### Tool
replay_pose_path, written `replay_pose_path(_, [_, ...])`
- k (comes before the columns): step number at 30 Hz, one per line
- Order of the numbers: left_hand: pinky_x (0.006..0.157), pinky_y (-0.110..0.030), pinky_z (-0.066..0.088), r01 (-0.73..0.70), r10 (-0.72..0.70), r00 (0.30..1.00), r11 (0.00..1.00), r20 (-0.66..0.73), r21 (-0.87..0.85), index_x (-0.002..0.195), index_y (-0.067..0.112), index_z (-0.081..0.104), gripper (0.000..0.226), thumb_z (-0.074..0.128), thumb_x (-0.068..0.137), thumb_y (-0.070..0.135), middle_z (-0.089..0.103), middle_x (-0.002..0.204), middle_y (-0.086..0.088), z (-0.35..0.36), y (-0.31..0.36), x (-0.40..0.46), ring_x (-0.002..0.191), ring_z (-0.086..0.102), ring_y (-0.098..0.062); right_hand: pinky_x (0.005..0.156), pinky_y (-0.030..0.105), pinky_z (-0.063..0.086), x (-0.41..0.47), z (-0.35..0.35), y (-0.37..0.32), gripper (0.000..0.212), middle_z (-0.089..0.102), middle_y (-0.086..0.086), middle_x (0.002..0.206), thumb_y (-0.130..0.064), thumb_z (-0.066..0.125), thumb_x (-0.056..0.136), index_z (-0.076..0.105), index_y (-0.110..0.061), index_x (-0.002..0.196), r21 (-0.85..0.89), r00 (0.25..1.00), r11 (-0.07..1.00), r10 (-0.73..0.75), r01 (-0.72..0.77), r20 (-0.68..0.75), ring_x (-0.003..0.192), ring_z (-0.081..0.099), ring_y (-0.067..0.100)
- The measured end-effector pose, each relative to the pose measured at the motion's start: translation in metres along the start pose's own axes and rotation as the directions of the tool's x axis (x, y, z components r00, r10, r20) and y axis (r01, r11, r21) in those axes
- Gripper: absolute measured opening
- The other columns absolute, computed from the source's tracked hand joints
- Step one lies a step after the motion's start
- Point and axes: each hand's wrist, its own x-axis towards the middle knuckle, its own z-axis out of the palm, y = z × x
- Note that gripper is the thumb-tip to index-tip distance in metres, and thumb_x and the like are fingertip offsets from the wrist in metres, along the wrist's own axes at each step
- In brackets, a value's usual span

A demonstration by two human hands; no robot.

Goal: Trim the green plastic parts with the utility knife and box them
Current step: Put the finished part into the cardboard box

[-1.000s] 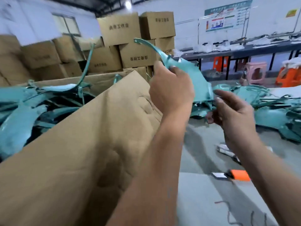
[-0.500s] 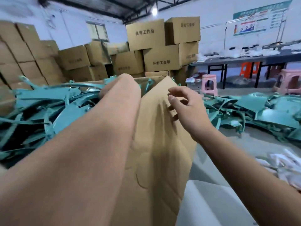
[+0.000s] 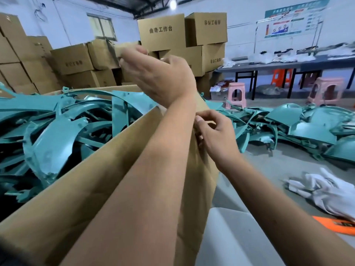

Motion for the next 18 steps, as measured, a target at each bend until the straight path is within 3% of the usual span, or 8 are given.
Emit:
replay_pose_path(2, [0.066,-0.009,0.036,-0.013,0.010,0.977,1.000,0.215,0.008,0.093,0.013,0.042,0.031,0.059,0.074,-0.005,0.056,0.100,-0.004,0.005,-0.009,-0.033,0.082,0.050,-0.014,0.085,0.039,0.053,0.004,-0.014,0.024,0.012,0.071,0.000,0.095,-0.022,0.063,0.097,0.073,-0.018,0.094,-0.206,0.983,0.976,0.029,-0.067,-0.180,0.093,0.066,0.024])
replay_pose_path(3, [0.065,-0.010,0.036,0.011,-0.030,0.925,0.998,0.378,0.054,0.092,0.014,0.043,0.028,0.058,0.075,-0.003,0.056,0.097,-0.003,0.008,-0.013,-0.053,0.079,0.048,-0.014,0.090,0.036,0.048,0.007,-0.024,0.038,0.010,0.066,0.004,0.103,-0.022,0.062,0.095,0.072,-0.019,0.095,-0.361,0.957,0.922,0.031,-0.139,-0.287,0.103,0.061,0.027])
replay_pose_path(5, [0.068,-0.018,0.039,-0.014,-0.098,0.734,0.987,0.672,0.159,0.091,0.014,0.047,0.022,0.056,0.077,0.000,0.059,0.096,-0.004,0.014,-0.034,-0.086,0.082,0.050,-0.019,0.094,0.036,0.039,0.009,-0.042,0.063,0.013,0.050,0.011,0.118,-0.025,0.062,0.093,0.066,-0.022,0.105,-0.594,0.920,0.751,0.047,-0.289,-0.388,0.119,0.044,0.034])
replay_pose_path(7, [0.073,-0.032,0.041,-0.080,-0.195,0.498,0.960,0.845,0.269,0.091,0.016,0.052,0.020,0.057,0.077,0.002,0.063,0.100,-0.006,0.015,-0.059,-0.116,0.089,0.055,-0.025,0.100,0.043,0.039,0.013,-0.059,0.089,0.023,0.043,0.018,0.128,-0.025,0.058,0.094,0.062,-0.022,0.116,-0.699,0.931,0.618,0.188,-0.359,-0.313,0.124,0.037,0.039])
replay_pose_path(9, [0.076,-0.033,0.045,-0.129,-0.303,0.332,0.923,0.893,0.361,0.094,0.016,0.055,0.022,0.057,0.076,0.003,0.064,0.103,-0.006,0.010,-0.083,-0.143,0.094,0.059,-0.028,0.097,0.043,0.043,0.020,-0.076,0.111,0.019,0.058,0.021,0.122,-0.019,0.055,0.096,0.066,-0.017,0.111,-0.671,0.925,0.648,0.343,-0.360,-0.165,0.119,0.049,0.039])
replay_pose_path(12, [0.086,-0.035,0.048,-0.180,-0.391,0.201,0.887,0.898,0.426,0.098,0.016,0.056,0.026,0.054,0.077,0.002,0.062,0.112,-0.009,0.000,-0.113,-0.166,0.103,0.059,-0.030,0.074,0.039,0.056,0.019,-0.098,0.131,0.022,0.073,0.012,0.094,0.001,0.064,0.087,0.075,-0.009,0.102,-0.336,0.904,0.841,0.416,-0.424,-0.100,0.082,0.066,0.023])
replay_pose_path(15, [0.090,-0.035,0.047,-0.382,-0.267,0.104,0.879,0.958,0.287,0.105,0.017,0.059,0.032,0.057,0.077,0.001,0.056,0.120,-0.007,-0.008,-0.132,-0.183,0.110,0.056,-0.028,0.052,0.021,0.043,0.015,-0.115,0.143,0.033,0.062,-0.003,0.068,0.006,0.070,0.079,0.081,-0.014,0.104,-0.313,0.915,0.863,0.346,-0.397,-0.206,0.050,0.047,0.001])
replay_pose_path(18, [0.093,-0.040,0.048,-0.532,-0.094,0.028,0.842,0.995,0.095,0.115,0.016,0.061,0.036,0.062,0.080,0.007,0.051,0.129,-0.003,-0.010,-0.139,-0.197,0.119,0.051,-0.025,0.054,0.025,0.037,0.013,-0.124,0.145,0.018,0.055,-0.008,0.057,-0.007,0.076,0.078,0.078,-0.024,0.082,-0.291,0.917,0.889,0.269,-0.355,-0.296,0.048,0.042,0.004])
